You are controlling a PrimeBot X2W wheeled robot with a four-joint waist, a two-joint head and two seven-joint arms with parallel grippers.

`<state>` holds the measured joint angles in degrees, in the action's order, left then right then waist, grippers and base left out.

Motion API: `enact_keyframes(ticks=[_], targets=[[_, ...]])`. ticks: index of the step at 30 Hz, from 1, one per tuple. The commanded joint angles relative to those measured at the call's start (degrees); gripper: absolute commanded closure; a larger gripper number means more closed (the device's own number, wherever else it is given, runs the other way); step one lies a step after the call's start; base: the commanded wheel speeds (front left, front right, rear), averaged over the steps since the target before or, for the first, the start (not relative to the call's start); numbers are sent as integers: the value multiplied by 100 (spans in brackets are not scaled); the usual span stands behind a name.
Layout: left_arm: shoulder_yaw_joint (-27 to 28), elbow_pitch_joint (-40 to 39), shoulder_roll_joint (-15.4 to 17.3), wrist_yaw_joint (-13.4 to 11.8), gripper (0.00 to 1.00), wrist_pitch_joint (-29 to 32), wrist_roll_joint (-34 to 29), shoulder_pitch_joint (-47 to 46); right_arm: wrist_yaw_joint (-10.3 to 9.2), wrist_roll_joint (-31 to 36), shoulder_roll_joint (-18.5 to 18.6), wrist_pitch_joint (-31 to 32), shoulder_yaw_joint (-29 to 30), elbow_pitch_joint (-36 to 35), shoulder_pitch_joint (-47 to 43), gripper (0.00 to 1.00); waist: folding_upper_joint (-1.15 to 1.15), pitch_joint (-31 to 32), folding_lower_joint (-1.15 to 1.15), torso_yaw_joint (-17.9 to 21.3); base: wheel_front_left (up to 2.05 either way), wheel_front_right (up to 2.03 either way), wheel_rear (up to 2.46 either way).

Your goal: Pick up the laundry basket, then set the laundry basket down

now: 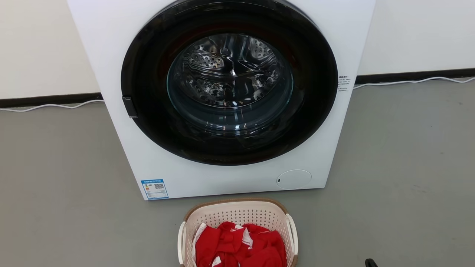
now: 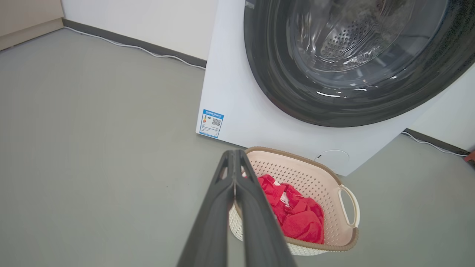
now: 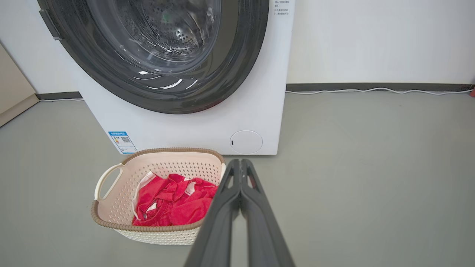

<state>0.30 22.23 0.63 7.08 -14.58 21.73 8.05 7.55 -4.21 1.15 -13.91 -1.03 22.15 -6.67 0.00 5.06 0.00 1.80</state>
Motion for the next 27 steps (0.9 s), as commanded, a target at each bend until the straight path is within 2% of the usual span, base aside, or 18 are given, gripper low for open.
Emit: enact_keyframes(ticks=[1, 5, 10, 27], targets=[[23, -103, 57, 2, 100, 47, 130, -108, 0, -172, 38, 42, 30, -97, 102, 100, 0, -7, 1, -3, 0, 0, 0], [44, -135, 62, 3, 100, 116, 358, -146, 0, -457, 43, 109, 55, -131, 135, 100, 0, -14, 13, -9, 0, 0, 0], [64, -166, 69, 5, 100, 197, 640, -195, -1, -809, 48, 185, 78, -164, 177, 100, 0, -45, 1, -16, 0, 0, 0], [146, -265, 92, 10, 100, 481, 1601, -380, -1, -2009, 67, 459, 175, -265, 342, 100, 0, -119, 0, -41, 0, 0, 0]])
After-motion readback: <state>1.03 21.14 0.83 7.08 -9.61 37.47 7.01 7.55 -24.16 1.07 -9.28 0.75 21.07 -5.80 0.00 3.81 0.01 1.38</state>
